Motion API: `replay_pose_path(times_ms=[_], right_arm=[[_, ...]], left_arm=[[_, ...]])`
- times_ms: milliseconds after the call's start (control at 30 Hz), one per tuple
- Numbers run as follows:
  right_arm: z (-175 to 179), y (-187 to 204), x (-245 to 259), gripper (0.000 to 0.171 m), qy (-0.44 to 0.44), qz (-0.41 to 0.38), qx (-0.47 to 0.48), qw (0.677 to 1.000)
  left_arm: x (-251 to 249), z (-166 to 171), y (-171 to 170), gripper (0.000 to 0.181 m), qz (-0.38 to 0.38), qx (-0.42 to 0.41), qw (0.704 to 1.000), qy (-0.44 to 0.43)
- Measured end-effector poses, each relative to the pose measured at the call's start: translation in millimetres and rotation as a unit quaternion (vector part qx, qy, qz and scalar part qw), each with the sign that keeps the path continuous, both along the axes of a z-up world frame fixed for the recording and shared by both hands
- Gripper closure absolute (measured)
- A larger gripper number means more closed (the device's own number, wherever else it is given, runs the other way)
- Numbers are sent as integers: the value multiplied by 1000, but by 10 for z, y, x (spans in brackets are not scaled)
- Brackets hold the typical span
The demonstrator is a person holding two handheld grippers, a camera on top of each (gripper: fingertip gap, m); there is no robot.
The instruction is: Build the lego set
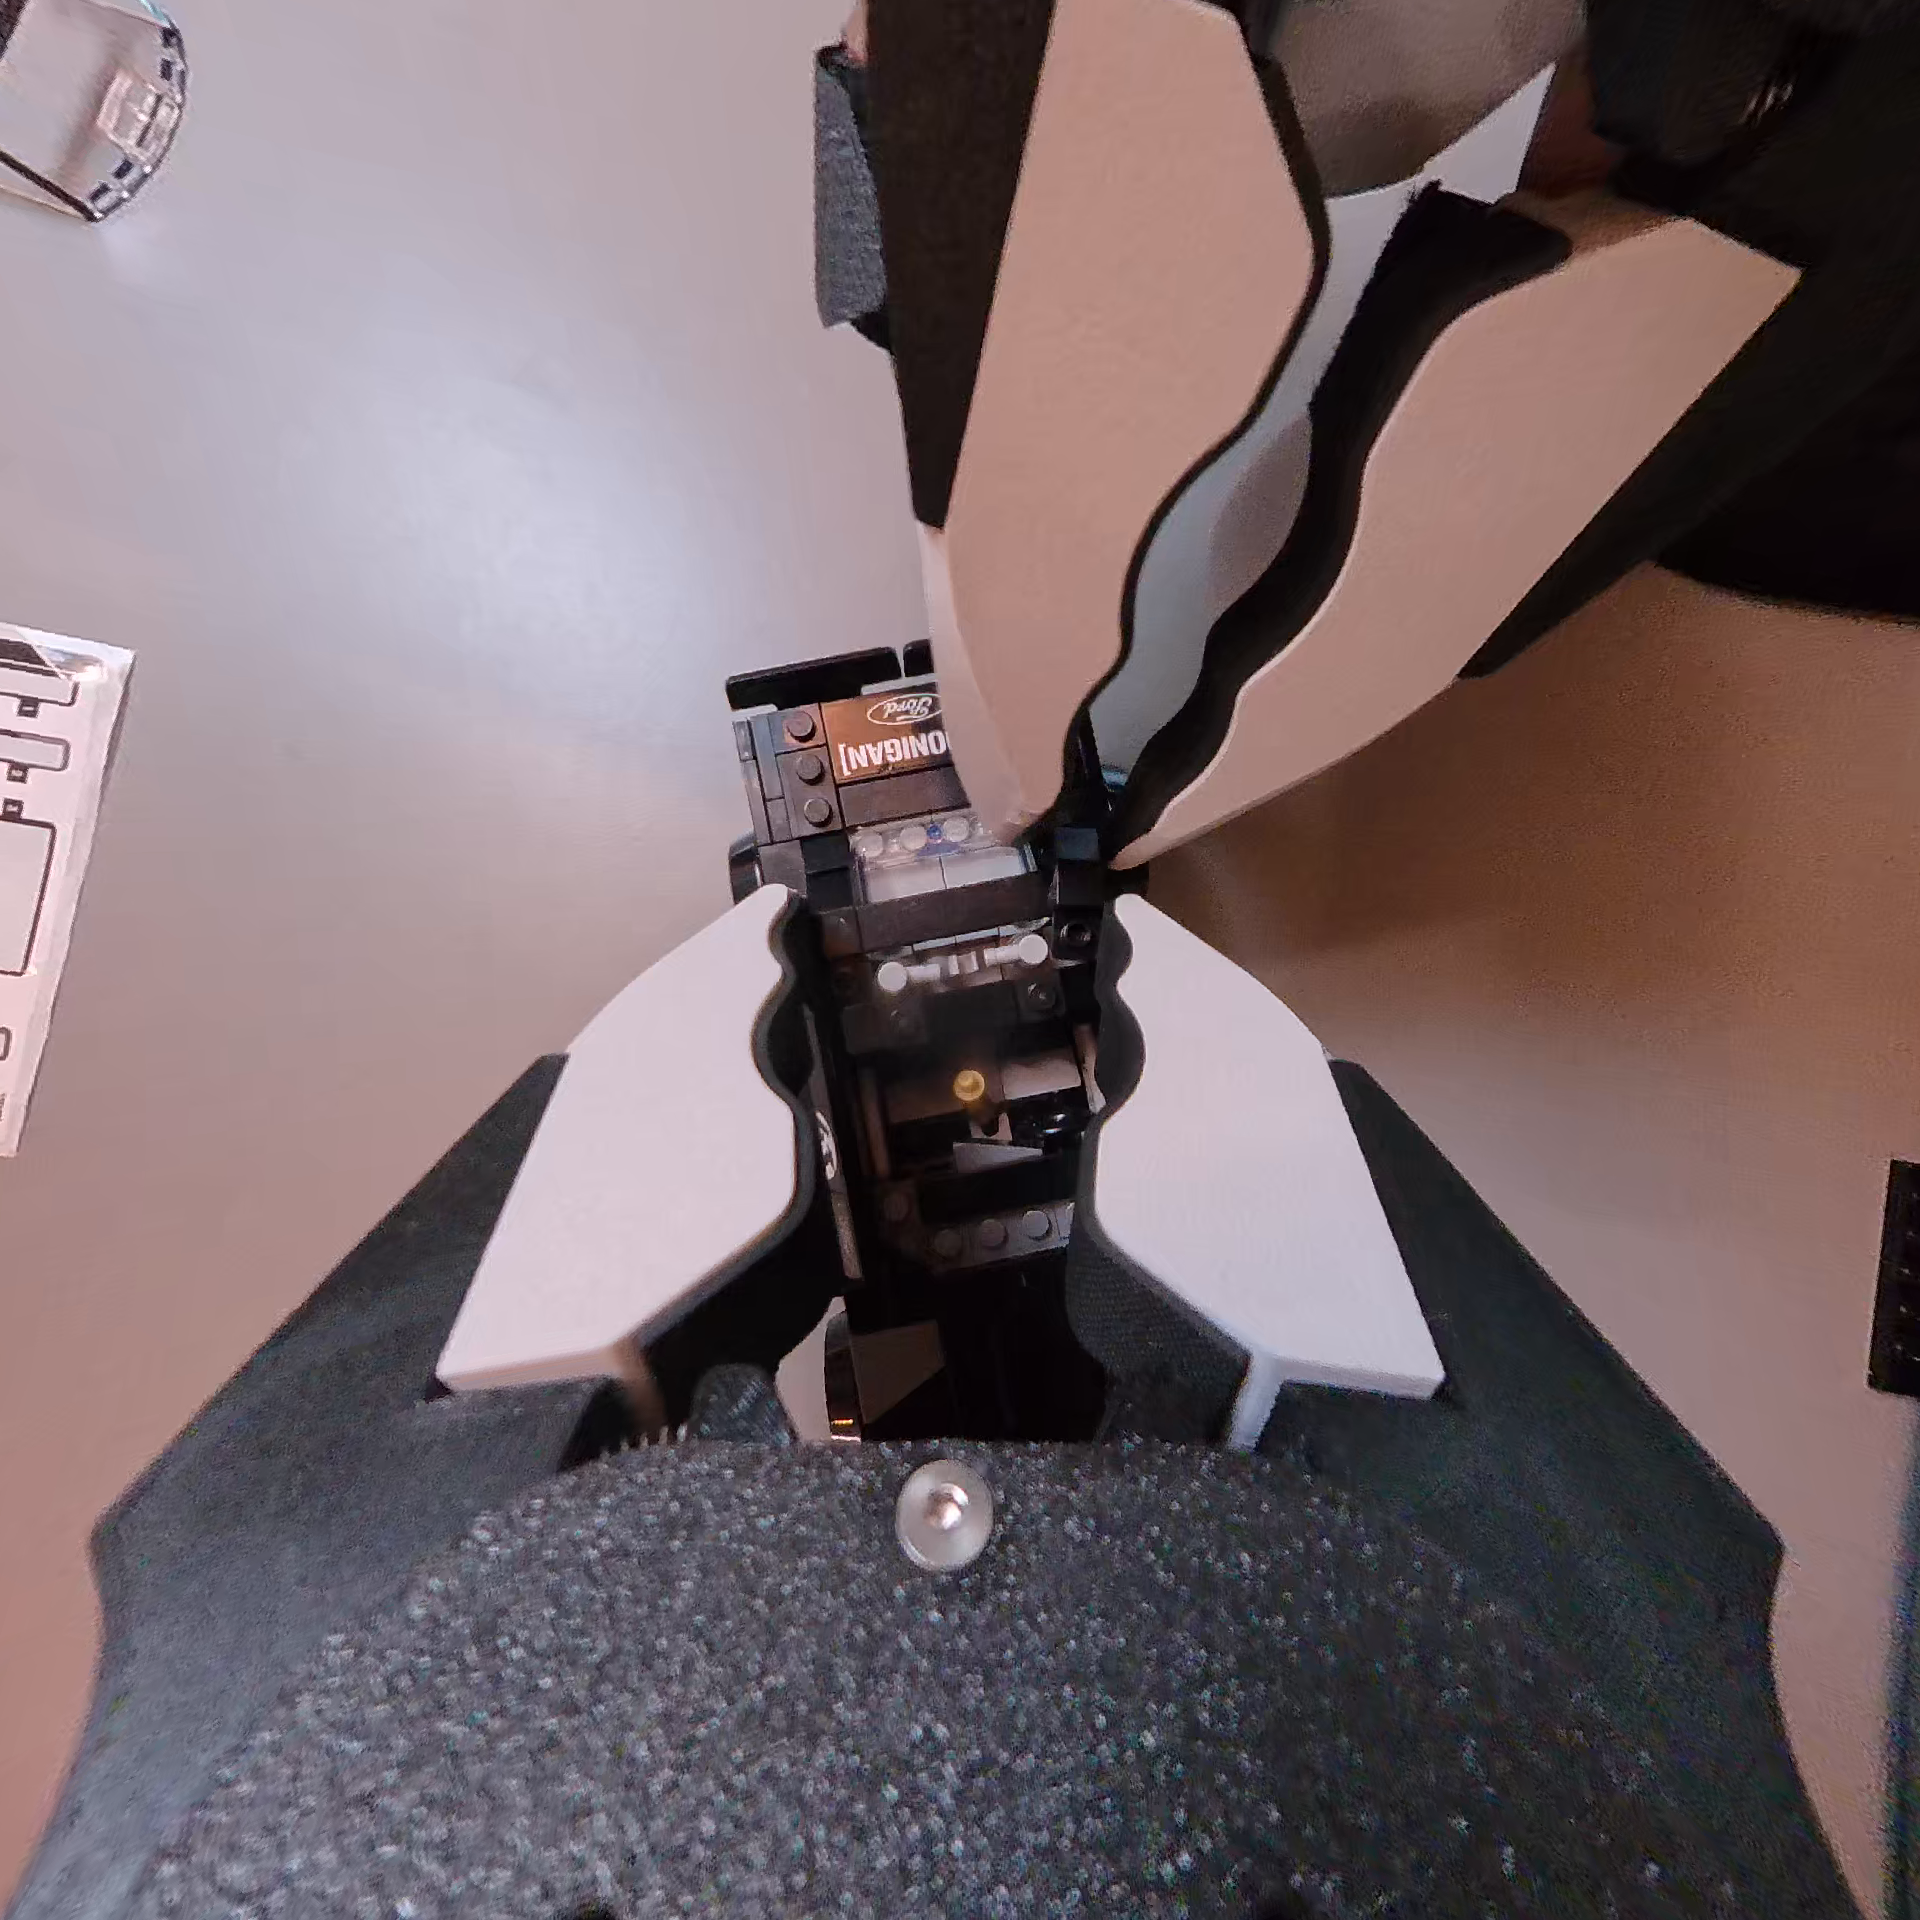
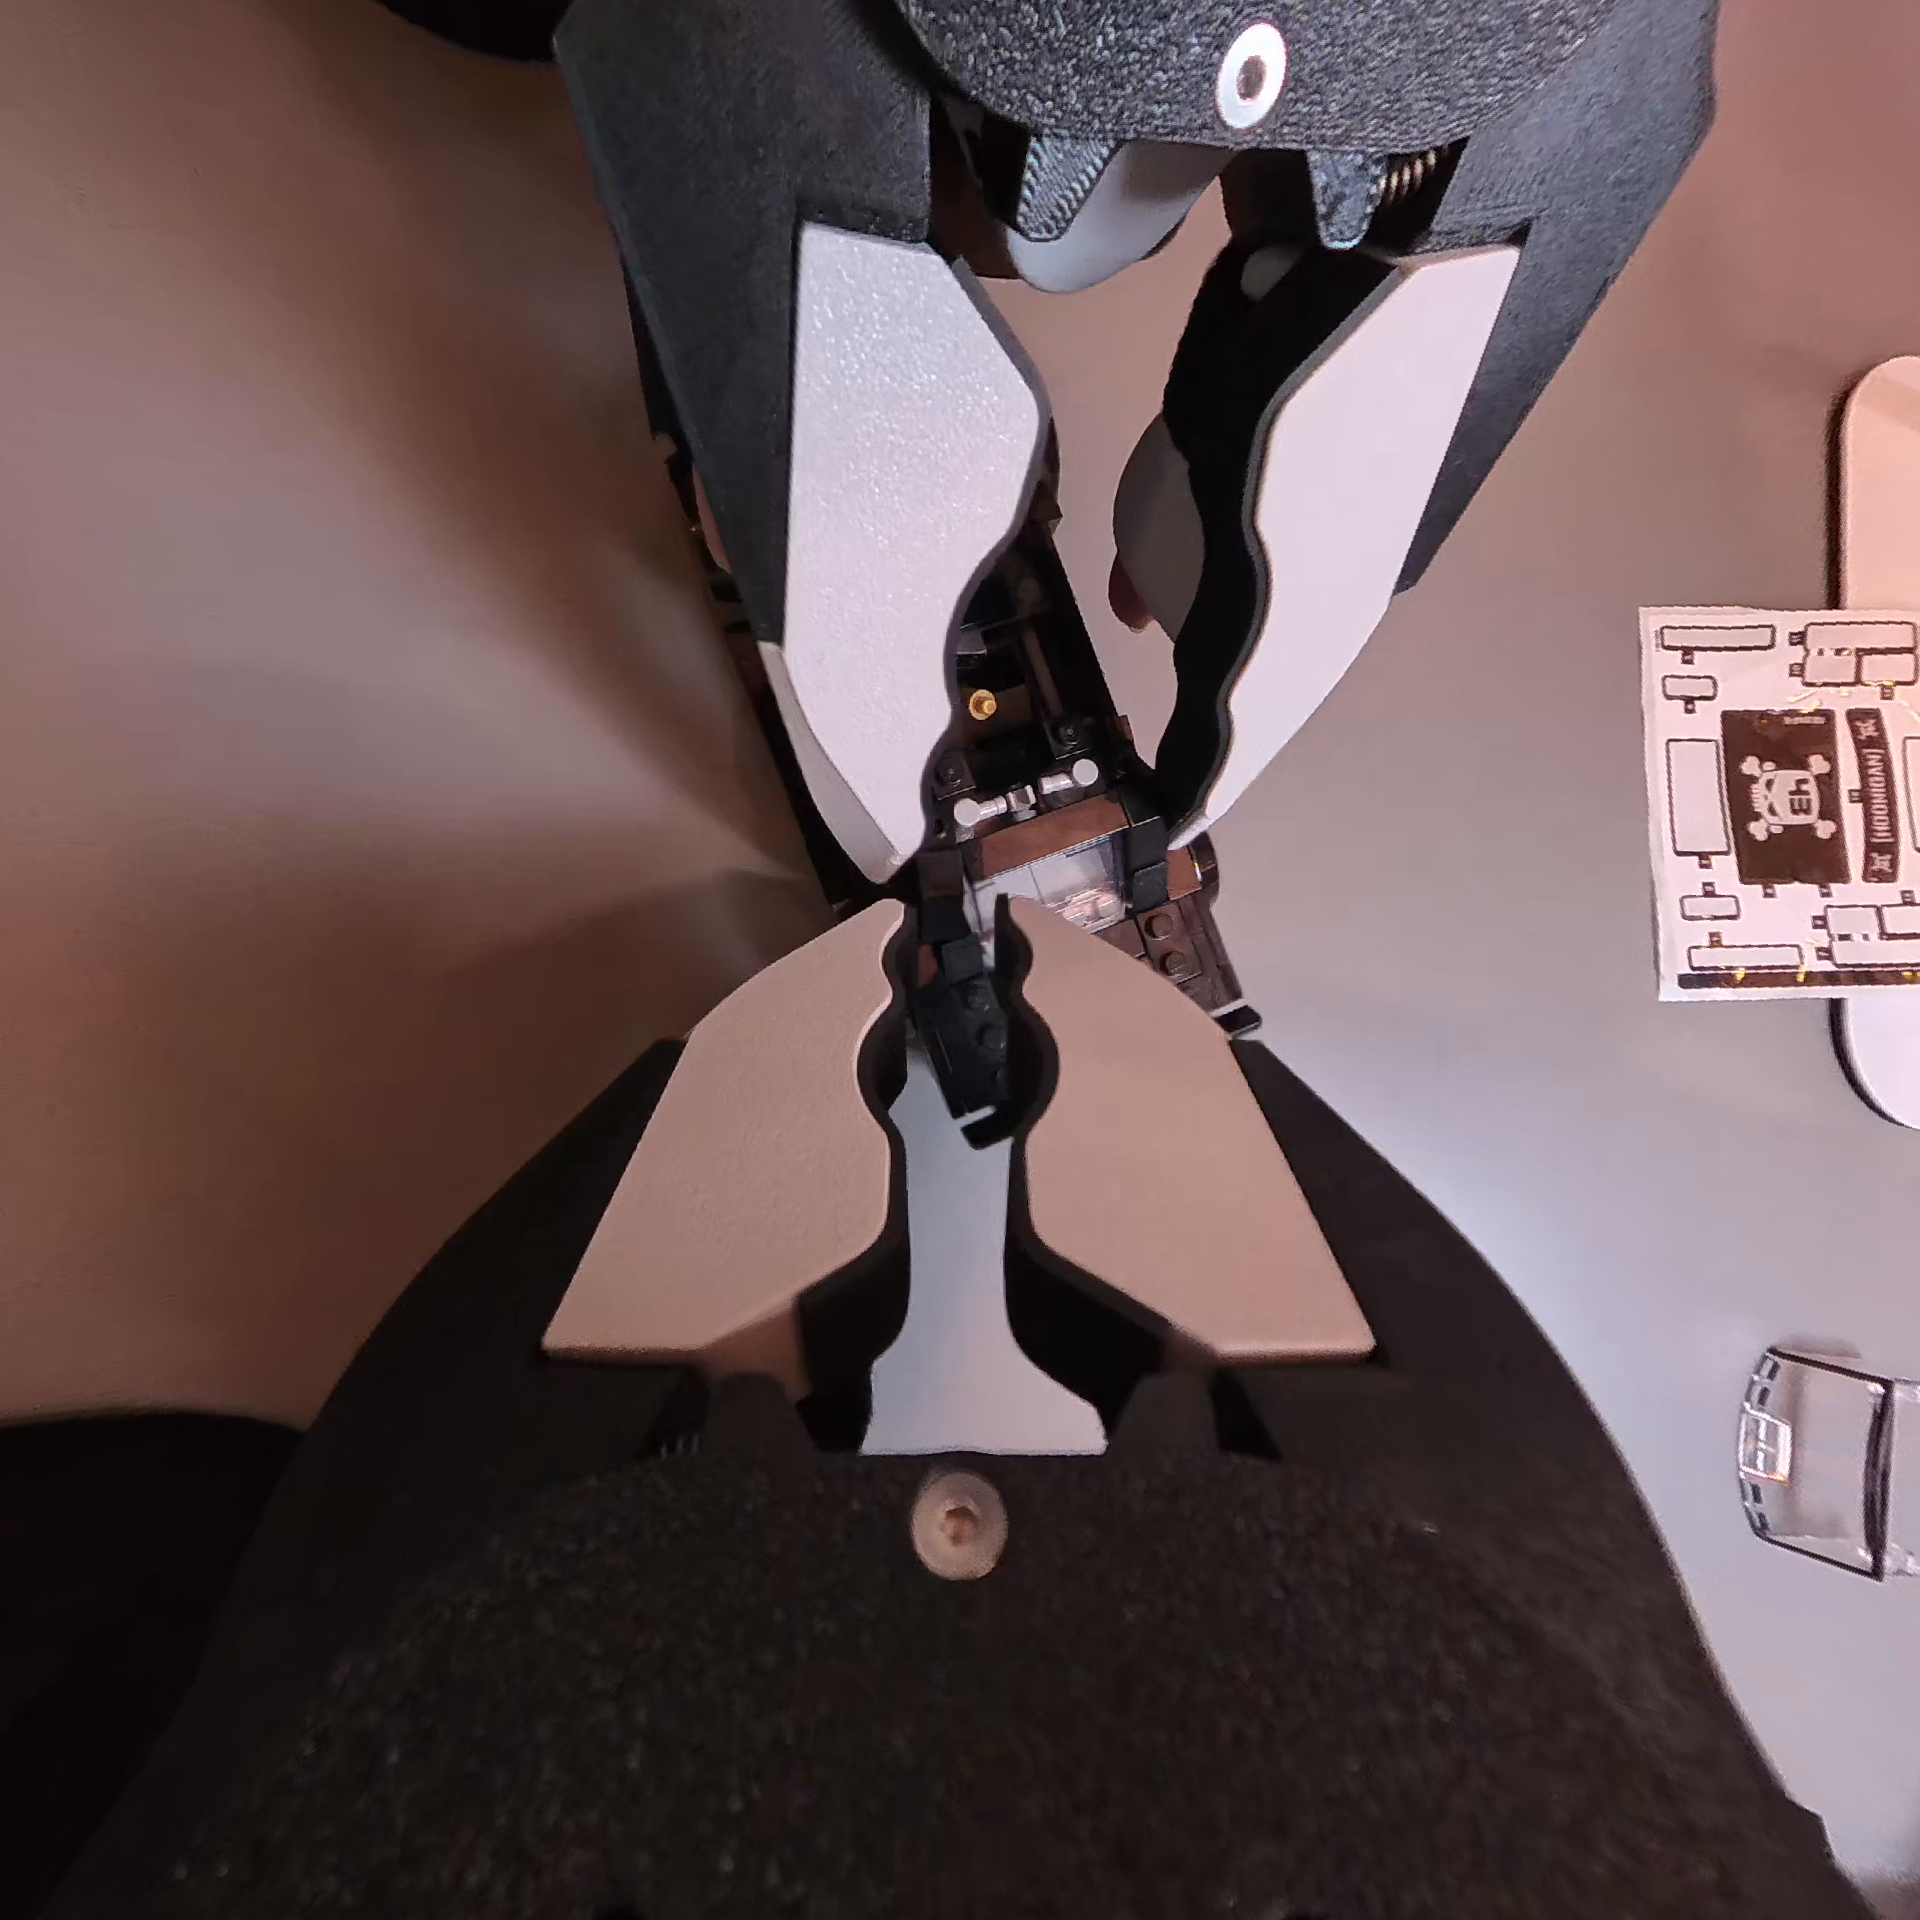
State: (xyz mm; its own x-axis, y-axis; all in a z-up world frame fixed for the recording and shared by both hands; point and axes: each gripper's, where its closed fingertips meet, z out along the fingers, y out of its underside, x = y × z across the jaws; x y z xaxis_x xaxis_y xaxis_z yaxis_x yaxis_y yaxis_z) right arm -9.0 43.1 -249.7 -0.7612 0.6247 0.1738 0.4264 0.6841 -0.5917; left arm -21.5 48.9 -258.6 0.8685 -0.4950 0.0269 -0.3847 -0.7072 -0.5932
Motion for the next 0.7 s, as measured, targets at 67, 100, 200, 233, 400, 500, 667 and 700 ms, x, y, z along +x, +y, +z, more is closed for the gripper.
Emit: replay_pose_path(times_ms=[67,100,200,233,400,500,667,700], right_arm=[[-3,0,1,155,-2,-1,-12,1000],[-6,-2,1,154,-4,-2,-19,1000],[-11,-28,33,150,-7,7,-35,999],[-13,-34,41,150,-7,8,-37,999],[-37,-99,101,150,-15,9,-51,999],[-42,-104,113,151,-12,4,-50,999],[-40,-109,132,151,-6,-5,-63,998],[-43,-100,139,151,-3,-6,-61,998]], left_arm=[[21,0,-12,128,-4,-3,1000,2],[36,-1,-21,128,-8,-5,1000,3],[84,-1,-51,127,-22,-8,1000,3],[91,-1,-55,127,-23,-8,1000,3],[173,17,-81,128,-30,-13,999,-27],[180,18,-84,129,-30,-16,999,-30],[189,15,-97,129,-34,-21,999,-21],[188,14,-100,129,-35,-22,999,-19]])
